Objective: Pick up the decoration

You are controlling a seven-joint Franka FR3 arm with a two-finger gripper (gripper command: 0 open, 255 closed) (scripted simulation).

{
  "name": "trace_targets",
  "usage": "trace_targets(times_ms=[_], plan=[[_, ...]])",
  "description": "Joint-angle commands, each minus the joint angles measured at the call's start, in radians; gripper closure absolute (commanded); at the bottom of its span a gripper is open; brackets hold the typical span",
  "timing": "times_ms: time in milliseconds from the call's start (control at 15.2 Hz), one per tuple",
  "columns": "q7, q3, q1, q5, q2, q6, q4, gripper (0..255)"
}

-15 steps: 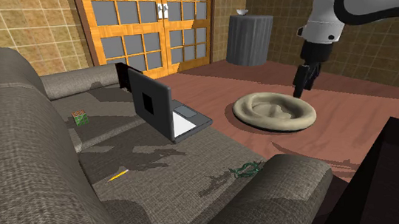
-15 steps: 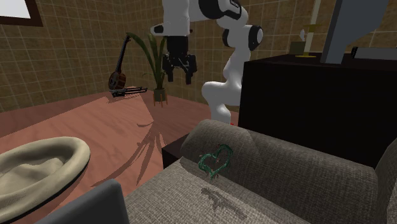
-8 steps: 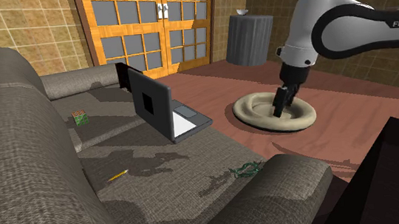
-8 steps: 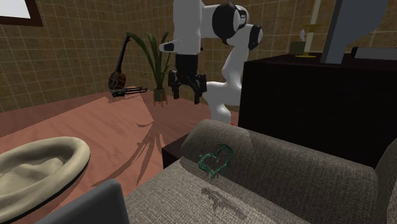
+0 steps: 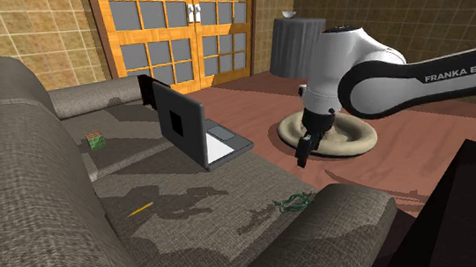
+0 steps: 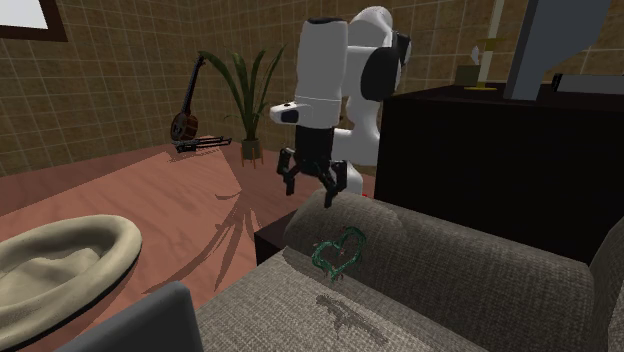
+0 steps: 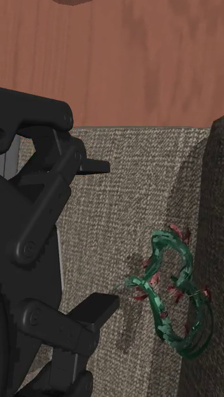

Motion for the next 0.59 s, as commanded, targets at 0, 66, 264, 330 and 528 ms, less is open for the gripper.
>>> trace_targets(times_ms=[0,66,264,330,528], plan=[[0.025,0.037,0.008,-0.005,0.049,0.07,-0.013,0],[0.04,0.057,0.011,-0.01,0.076,0.101,-0.014,0],[0.091,0.119,0.013,-0.037,0.167,0.193,-0.009,0],[0.111,0.14,0.012,-0.051,0.199,0.223,-0.005,0],[0.182,0.204,0.002,-0.113,0.305,0.305,0.017,0]])
